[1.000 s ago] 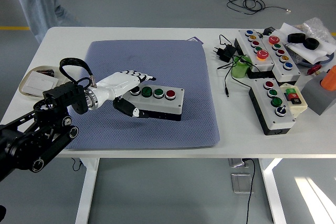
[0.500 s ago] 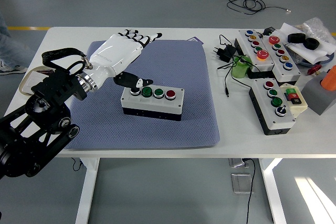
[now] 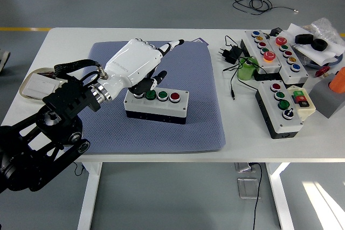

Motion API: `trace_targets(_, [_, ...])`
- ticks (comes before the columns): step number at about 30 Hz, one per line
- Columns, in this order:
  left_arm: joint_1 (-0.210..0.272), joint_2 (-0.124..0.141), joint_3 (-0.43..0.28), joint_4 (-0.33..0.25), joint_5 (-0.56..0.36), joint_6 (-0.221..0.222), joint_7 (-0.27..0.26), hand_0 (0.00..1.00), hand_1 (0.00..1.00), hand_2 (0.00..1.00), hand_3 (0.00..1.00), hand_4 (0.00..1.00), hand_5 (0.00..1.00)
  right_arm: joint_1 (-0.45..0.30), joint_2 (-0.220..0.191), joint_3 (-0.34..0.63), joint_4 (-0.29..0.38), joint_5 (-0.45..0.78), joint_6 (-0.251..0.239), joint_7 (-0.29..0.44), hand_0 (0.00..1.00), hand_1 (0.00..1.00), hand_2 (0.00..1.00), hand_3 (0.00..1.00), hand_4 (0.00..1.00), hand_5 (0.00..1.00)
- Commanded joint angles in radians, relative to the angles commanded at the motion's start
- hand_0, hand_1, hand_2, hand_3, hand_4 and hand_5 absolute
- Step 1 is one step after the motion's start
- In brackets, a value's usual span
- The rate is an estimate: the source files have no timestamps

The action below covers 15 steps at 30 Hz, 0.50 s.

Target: Pick up the button,place it on the desk,press the button,press the button

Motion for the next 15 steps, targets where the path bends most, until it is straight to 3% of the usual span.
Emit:
trace_targets(5, [0.002,0.000,0.002,0.012,0.000,-0.134,0.021,0.190,0.077,0.125,0.891,0.596,0.002,0.000,0.000,0.003,0.000,-0.001,0.000,0.001,0.787,0.797,0.817,0.751,0.412,0.479])
trace_targets(12, [0.004,0.006,0.017,0.024,0.000,-0.225,0.029,0.206,0.074,0.127,0.899,0.599,0.002,0.004,0.001,-0.001,0.000,0.007,0.000,0.003,0.787,0.797,0.817,0.751,0.412,0.479])
trace_targets(15, [-0.001,0.010,0.019,0.026,0.000,-0.283,0.039,0.206,0.074,0.127,0.899,0.599,0.002,0.005,0.001,-0.003,0.000,0.009,0.000,0.003,0.787,0.797,0.817,0.751,0.412,0.479])
